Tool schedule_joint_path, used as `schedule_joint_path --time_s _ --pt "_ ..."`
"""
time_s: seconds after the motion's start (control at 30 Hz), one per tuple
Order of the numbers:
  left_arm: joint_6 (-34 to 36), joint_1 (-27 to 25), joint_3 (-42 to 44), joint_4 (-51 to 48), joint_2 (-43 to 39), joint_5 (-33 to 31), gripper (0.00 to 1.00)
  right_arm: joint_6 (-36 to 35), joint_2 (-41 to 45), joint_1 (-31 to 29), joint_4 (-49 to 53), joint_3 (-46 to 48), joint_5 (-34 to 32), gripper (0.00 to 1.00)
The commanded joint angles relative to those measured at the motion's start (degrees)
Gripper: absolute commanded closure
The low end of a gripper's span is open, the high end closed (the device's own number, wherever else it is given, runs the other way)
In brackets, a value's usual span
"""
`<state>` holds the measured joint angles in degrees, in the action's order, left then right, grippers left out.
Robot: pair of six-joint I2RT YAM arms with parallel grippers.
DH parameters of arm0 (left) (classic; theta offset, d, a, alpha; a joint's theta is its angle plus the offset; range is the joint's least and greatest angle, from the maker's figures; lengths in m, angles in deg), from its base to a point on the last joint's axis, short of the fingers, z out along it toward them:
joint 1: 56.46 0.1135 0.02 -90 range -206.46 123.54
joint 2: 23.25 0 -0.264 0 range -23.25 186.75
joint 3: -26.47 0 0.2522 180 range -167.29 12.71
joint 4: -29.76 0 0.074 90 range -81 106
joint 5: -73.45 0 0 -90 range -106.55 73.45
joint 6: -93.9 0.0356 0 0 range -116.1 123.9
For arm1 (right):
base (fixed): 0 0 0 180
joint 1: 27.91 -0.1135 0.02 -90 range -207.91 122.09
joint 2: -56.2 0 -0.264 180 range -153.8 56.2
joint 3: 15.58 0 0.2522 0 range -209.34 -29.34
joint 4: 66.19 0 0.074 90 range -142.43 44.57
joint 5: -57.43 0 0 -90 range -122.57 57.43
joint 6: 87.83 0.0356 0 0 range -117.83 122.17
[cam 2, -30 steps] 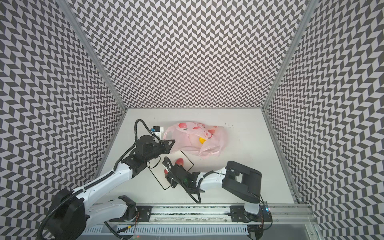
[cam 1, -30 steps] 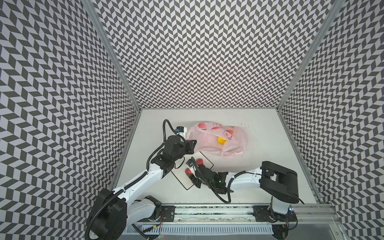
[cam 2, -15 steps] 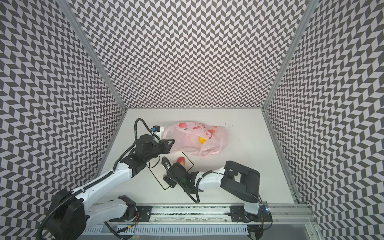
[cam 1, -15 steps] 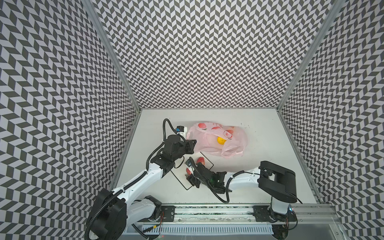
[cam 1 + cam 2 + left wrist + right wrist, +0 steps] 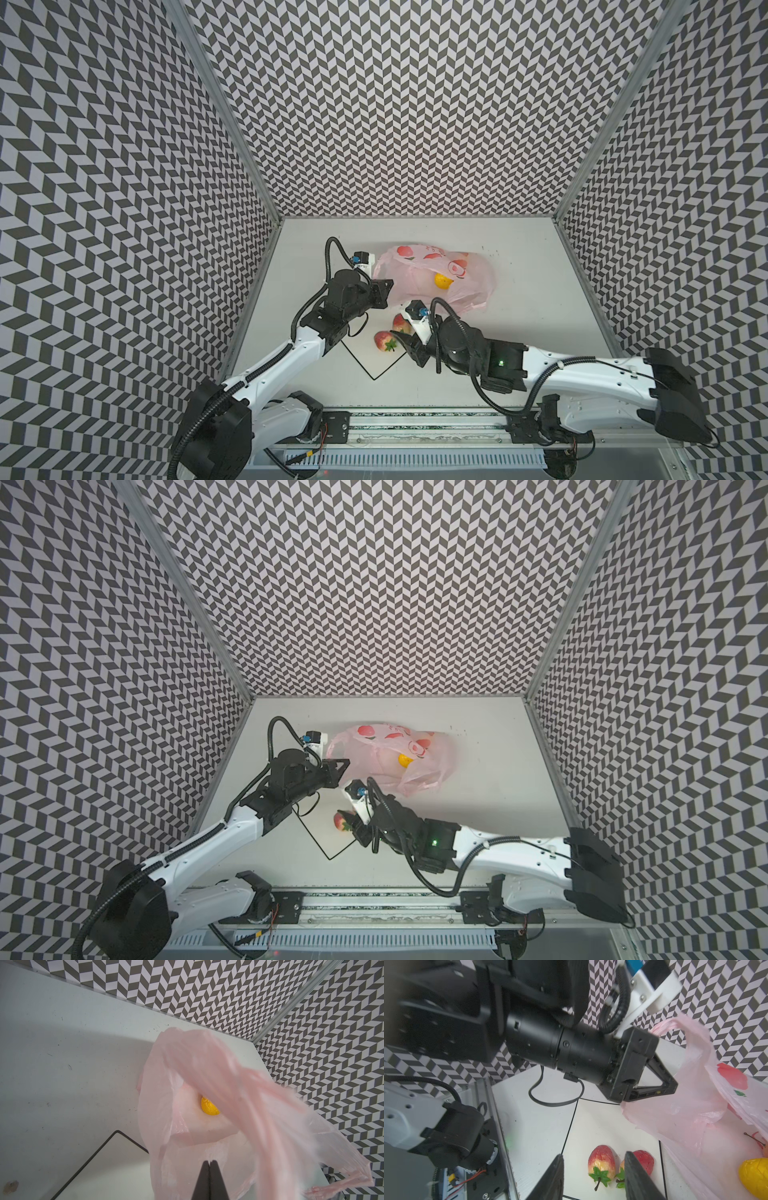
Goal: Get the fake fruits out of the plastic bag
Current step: 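Lower the red pear onto the white plate and open the right gripper, then move the right gripper into the bag toward the yellow pear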
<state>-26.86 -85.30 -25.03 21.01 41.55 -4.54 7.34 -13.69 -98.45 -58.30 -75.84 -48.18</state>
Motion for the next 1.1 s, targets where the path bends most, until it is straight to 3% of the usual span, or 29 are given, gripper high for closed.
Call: schedule_joint_path --time_s 0.0,0.13,0.27,0.47,0.6,0.83,0.97,1.07 --pt "1.0 0.3 -1.6 -0.3 -1.6 0.9 1.00 -2.2 0.9 5.4 5.0 -2.3 2.2 0.64" --pt "1.3 0.2 -1.1 -0.4 -2.6 1.4 1.00 -7.6 -1.7 14.7 8.2 -5.9 8.2 0.74" --pt "1.6 -0.1 -0.4 -1.1 -3.3 1.9 1.00 -16.0 -6.2 19.6 7.4 -7.9 11.4 0.79" --pt "1.7 -0.2 0.0 -1.6 -4.7 2.2 1.00 -30.1 -18.4 22.0 13.5 -16.1 4.9 0.82" --pt "1.9 -0.2 -0.4 -1.7 -4.8 2.9 1.00 -37.0 -23.9 22.8 12.2 -17.5 1.3 0.83" --pt "2.9 -0.2 -0.6 -2.0 -5.6 2.6 1.00 -40.3 -32.4 25.0 11.7 -19.4 -0.5 0.86" --pt "3.0 -0.3 -1.3 -1.8 -5.4 2.8 1.00 -36.9 -36.8 25.9 14.0 -22.6 -2.3 0.85" --pt "3.9 -0.6 -2.0 -2.4 -5.8 2.6 1.00 -33.0 -38.7 26.7 15.8 -23.9 -3.3 0.78"
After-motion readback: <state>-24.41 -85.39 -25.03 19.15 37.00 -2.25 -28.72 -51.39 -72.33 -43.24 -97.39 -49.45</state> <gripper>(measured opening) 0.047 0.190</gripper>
